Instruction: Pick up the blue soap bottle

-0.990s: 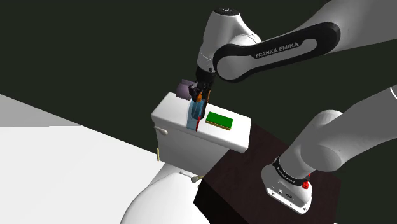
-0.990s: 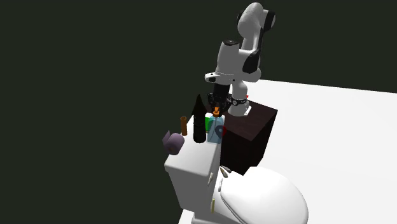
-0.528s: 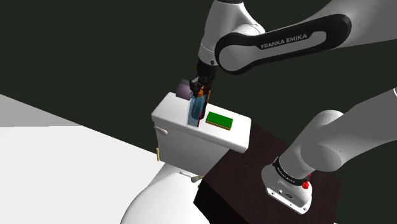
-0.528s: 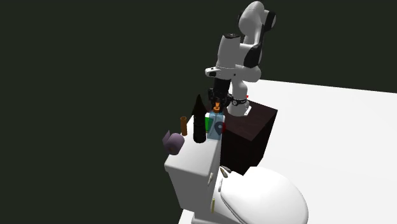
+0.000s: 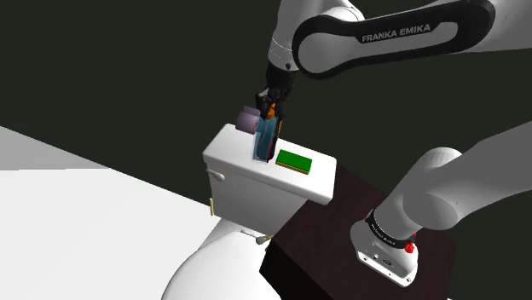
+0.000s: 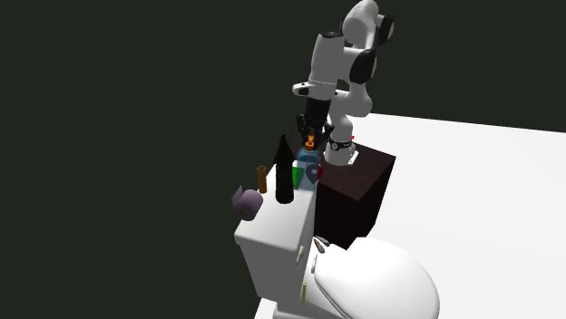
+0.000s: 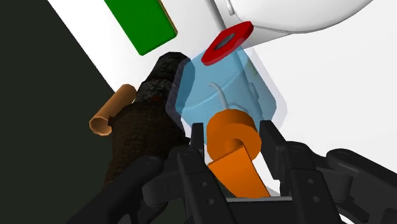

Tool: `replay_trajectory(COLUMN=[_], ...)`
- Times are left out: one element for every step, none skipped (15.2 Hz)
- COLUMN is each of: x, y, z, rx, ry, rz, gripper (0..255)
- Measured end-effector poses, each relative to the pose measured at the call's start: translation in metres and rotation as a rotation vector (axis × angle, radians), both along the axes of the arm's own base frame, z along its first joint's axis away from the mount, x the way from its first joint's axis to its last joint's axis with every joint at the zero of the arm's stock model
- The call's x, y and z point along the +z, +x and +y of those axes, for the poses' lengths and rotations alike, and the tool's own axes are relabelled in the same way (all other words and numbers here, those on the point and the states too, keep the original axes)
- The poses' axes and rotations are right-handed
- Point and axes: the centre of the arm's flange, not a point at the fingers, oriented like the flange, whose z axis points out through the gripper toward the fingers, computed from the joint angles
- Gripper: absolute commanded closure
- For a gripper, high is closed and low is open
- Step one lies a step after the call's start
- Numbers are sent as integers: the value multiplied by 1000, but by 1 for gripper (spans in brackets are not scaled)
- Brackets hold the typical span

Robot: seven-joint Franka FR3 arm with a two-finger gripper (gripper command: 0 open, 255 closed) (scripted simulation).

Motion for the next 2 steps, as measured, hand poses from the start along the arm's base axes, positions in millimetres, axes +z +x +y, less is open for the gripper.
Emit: replay_trajectory(x=[6, 8], y=[0, 0], z=[-1, -1], rx=[0, 0], ry=[0, 0], rz=[0, 0], gripper=[255, 255])
